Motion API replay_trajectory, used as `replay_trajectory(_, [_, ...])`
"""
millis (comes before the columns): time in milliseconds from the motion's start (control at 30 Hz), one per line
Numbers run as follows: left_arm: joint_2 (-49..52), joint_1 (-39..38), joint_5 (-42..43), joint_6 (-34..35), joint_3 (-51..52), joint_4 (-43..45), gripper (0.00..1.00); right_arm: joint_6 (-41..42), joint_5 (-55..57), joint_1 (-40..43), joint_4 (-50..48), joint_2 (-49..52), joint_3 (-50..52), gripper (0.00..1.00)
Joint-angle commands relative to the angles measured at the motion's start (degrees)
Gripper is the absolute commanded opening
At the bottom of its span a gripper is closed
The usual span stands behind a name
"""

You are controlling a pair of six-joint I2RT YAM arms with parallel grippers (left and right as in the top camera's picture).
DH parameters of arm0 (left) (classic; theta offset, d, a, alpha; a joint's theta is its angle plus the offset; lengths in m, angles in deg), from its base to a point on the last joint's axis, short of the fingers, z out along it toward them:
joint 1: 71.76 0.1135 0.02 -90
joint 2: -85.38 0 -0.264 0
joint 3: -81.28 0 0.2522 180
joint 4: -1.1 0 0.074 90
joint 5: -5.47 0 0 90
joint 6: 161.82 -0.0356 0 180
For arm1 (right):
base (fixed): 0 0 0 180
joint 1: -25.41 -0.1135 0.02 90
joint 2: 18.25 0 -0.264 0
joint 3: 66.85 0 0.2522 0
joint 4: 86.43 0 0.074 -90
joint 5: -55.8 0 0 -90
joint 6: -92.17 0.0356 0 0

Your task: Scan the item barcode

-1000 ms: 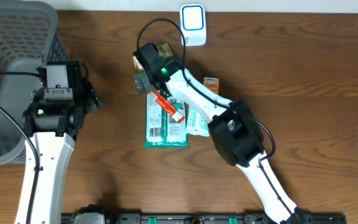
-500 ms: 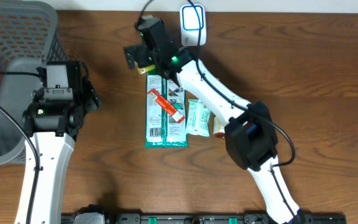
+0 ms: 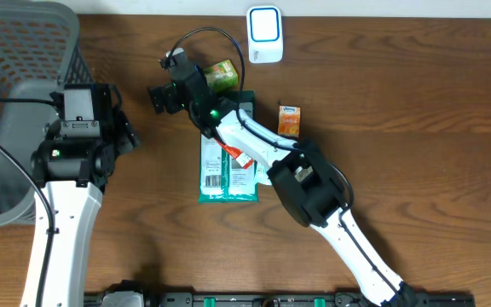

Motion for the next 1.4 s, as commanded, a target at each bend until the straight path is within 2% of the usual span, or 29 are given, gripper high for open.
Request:
replay_trajectory(0, [-0.2,0.3,-0.7,-0.5,-0.6,-0.2,0.87,0.8,0.6,0.8,6.1,-0.1,0.5,0.99])
replay_trajectory(300, [-0.2,0.3,-0.7,-0.5,-0.6,-0.2,0.87,0.3,1.1,3.2,29.0,-7.0,0.5,0.99])
replay_trajectory(400, [-0.2,0.3,-0.7,-0.5,-0.6,-0.2,0.87,-2.8,1.1,4.4,36.8,-9.7,0.5,0.99])
replay_trajectory(667, [-0.2,0.3,-0.7,-0.5,-0.6,-0.2,0.87,-7.4,0.7,4.6,41.8,-17.0,0.4,0.99])
replay_trajectory(900, [-0.2,0.3,-0.7,-0.5,-0.6,-0.2,0.87,-6.4,-2.4,2.8,31.7,-17.3,0.4,0.98])
replay_trajectory(1167, [-0.2,0.3,-0.7,-0.5,-0.6,-0.2,0.87,-6.1,1.5,-1.2,12.1,-7.3,0.4,0.98])
replay_trajectory(1233, [-0.2,0.3,-0.7,-0.5,-0.6,-0.2,0.87,-6.3,3.8,-1.9,4.7,-3.9,0.4,0.98])
replay_trajectory(1367, [-0.2,0.3,-0.7,-0.5,-0.6,-0.2,0.87,-4.6,4.5,-1.7,0.1,-0.8,0.4,0.99])
